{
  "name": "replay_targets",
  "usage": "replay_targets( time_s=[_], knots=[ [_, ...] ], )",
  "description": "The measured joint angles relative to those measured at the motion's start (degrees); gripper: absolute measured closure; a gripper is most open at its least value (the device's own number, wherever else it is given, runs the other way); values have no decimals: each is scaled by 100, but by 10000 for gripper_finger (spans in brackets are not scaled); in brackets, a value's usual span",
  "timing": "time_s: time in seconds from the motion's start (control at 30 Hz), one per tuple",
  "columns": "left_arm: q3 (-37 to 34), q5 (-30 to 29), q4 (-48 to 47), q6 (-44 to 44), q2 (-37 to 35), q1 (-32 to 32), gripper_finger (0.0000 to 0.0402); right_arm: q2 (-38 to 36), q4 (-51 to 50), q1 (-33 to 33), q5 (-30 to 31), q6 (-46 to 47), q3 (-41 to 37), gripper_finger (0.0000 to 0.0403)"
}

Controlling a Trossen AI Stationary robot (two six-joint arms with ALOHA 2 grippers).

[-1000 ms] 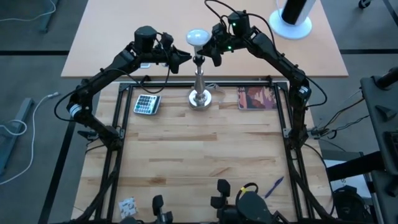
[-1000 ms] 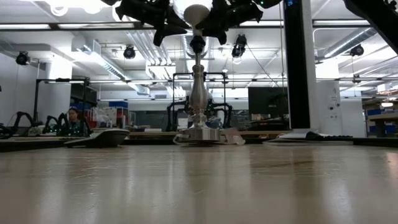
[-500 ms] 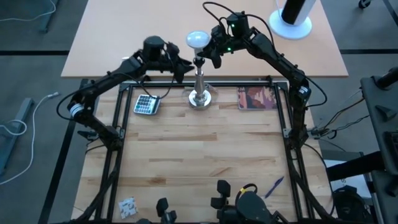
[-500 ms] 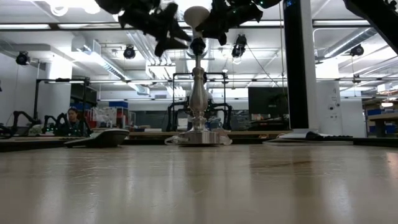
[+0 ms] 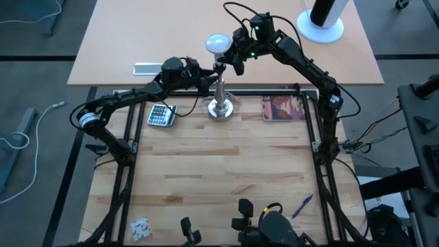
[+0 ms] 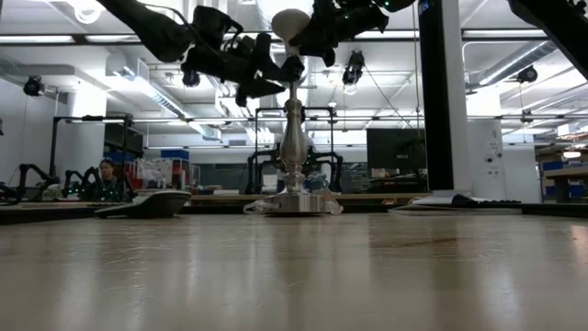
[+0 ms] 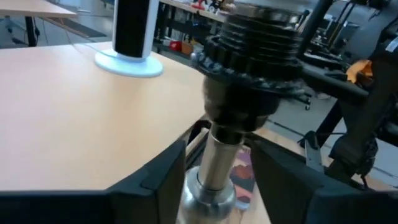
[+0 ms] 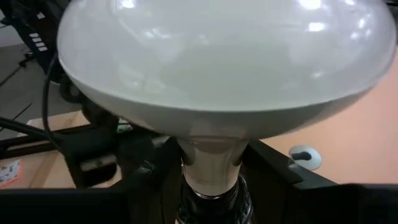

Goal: Screw lightbulb
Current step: Remove the lightbulb from the table lamp

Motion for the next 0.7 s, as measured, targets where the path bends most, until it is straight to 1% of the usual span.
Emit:
replay_targets(
  time_s=[0.1,0.2,0.33,0.53,0.6,0.67,0.7],
  knots=[
    [19,-16,109,-24,17,-7,252,0,31,2,-16,2,-11,267],
    [133,24,149,83,136,-13,269,0,21,-4,-14,46,-23,267],
    [365,438,192,194,429,-8,275,4,29,2,-6,64,-45,267],
    [801,694,152,214,902,-8,272,4,31,7,6,112,-52,267],
    [917,721,101,259,1005,-7,290,4,38,6,24,141,-52,267],
    [965,697,55,481,1042,-4,332,2,58,0,43,154,-52,267],
    [991,657,0,575,1045,1,339,-7,106,-5,101,161,-53,267]
  ],
)
